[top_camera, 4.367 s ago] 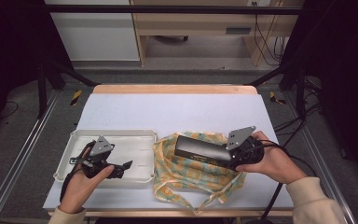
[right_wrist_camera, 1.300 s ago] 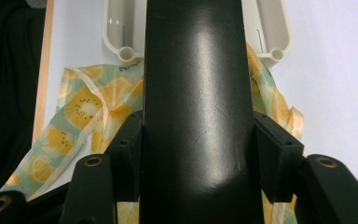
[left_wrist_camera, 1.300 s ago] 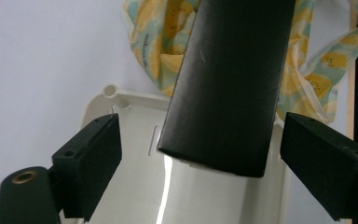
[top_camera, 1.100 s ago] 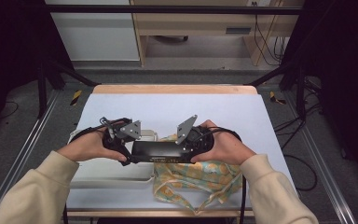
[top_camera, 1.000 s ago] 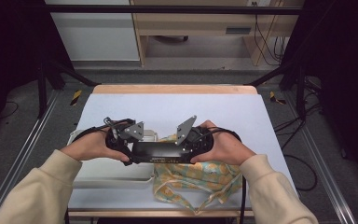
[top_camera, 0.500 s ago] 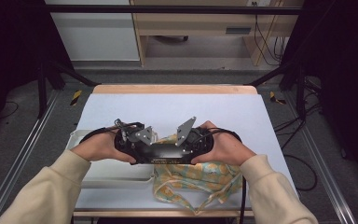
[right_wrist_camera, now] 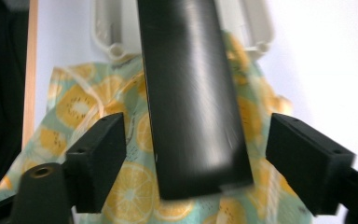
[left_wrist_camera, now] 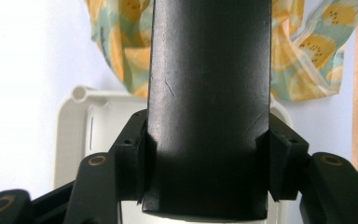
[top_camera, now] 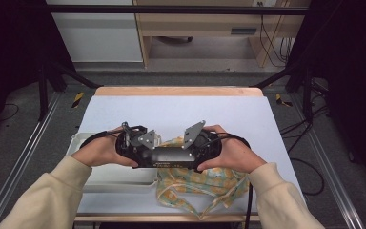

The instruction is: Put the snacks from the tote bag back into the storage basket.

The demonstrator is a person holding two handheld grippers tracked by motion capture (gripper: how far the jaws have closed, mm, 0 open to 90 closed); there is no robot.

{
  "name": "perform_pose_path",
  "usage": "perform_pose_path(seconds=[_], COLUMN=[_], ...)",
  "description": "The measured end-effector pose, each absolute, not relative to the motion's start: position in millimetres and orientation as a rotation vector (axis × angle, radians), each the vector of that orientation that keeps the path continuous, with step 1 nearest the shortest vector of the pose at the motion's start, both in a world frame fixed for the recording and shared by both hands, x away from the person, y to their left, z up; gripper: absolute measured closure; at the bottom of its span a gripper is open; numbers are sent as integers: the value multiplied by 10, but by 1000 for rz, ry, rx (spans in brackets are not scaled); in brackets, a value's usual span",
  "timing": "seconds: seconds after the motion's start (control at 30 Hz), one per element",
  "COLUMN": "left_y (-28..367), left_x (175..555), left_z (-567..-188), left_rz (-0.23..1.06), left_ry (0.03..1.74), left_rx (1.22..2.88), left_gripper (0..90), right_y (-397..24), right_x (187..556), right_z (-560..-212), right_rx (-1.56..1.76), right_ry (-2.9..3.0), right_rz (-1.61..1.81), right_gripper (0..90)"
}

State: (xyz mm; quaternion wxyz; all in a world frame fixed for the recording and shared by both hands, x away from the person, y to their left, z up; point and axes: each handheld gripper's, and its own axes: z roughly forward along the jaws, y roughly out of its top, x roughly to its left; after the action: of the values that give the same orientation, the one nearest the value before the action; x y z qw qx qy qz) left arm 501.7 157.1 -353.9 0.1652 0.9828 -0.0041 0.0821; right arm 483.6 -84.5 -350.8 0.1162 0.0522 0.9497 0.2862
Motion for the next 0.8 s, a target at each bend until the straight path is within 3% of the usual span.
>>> perform_pose_path(seconds=[0.23,0.8], left_y=[1771,2379], left_x=[5001,5026], left_z=[-3446,-3197], left_rz=[262,352], left_ry=[43,188], left_rx=[2762,2676], left_gripper=[431,432], right_y=[-1315,-2151], right_x=[4671,4308], right_z=[-3352,-3799], right_rx=[483,1112], right_ry=[2639,2148], right_rz=[1072,1164], right_gripper=[138,80])
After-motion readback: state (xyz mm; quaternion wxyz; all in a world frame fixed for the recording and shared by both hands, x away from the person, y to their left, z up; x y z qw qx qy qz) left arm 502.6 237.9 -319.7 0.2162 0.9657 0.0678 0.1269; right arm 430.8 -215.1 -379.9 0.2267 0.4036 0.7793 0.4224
